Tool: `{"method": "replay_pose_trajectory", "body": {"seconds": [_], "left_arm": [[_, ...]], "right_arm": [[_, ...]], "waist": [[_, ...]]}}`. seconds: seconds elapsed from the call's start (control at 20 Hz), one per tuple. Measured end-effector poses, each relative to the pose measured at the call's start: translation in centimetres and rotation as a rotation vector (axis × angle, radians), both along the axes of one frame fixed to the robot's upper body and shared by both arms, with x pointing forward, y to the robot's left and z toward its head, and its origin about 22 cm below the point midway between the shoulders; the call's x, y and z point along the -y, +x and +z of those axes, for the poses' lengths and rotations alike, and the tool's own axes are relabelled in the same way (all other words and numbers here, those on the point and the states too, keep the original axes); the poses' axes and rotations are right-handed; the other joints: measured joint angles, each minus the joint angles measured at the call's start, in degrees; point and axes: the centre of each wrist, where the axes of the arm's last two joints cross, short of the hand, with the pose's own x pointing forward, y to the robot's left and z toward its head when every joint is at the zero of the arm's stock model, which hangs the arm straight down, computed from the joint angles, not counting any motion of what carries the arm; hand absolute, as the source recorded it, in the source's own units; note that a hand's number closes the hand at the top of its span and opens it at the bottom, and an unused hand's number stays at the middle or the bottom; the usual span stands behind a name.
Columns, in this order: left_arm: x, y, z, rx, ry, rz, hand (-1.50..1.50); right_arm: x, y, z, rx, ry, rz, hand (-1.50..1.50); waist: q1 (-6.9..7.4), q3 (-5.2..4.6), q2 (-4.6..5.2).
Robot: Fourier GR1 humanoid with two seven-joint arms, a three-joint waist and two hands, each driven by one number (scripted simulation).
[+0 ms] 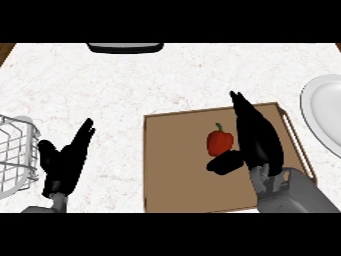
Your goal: Pick the bell pepper from the tray and place it in the plate
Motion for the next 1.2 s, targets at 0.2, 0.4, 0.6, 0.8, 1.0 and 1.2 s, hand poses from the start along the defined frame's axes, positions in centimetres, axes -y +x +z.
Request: {"method": "replay_pose_trajectory", "body": {"seconds": [0.2,0.4,0.6,0.8,1.0,1.2], "left_arm": [[-0.2,0.0,-0.1,-0.001,-0.002,-0.005,0.00],[-0.2,0.2,-0.1,0.001,-0.011,-0.004,0.00],[-0.4,-0.2,-0.1,0.006,-0.010,-0.007,0.00],[-0.4,-0.1,0.1,0.001,-0.008,-0.005,0.00],[-0.3,-0.1,0.0,0.005,-0.012,-0.008,0.00],[0.1,0.1,-0.5,0.018,-0.012,-0.008,0.00]], "right_arm": [[-0.7,0.2,-0.9,-0.010,-0.042,-0.014,-1.50],[-0.6,0.8,-1.9,-0.028,-0.088,-0.043,-1.50],[-0.7,1.2,-2.5,-0.048,-0.102,-0.059,-1.50],[-0.6,1.3,-3.6,-0.083,-0.114,-0.059,-1.50],[-0.9,1.9,-4.8,-0.124,-0.123,-0.061,1.50],[-1.0,2.3,-6.0,-0.169,-0.168,-0.013,1.50]], "waist": [[-0.07,0.00,-0.02],[-0.16,0.00,0.00],[-0.09,0.04,-0.03],[-0.10,0.02,0.00],[-0.05,0.03,0.02],[-0.03,0.02,-0.18]]}}
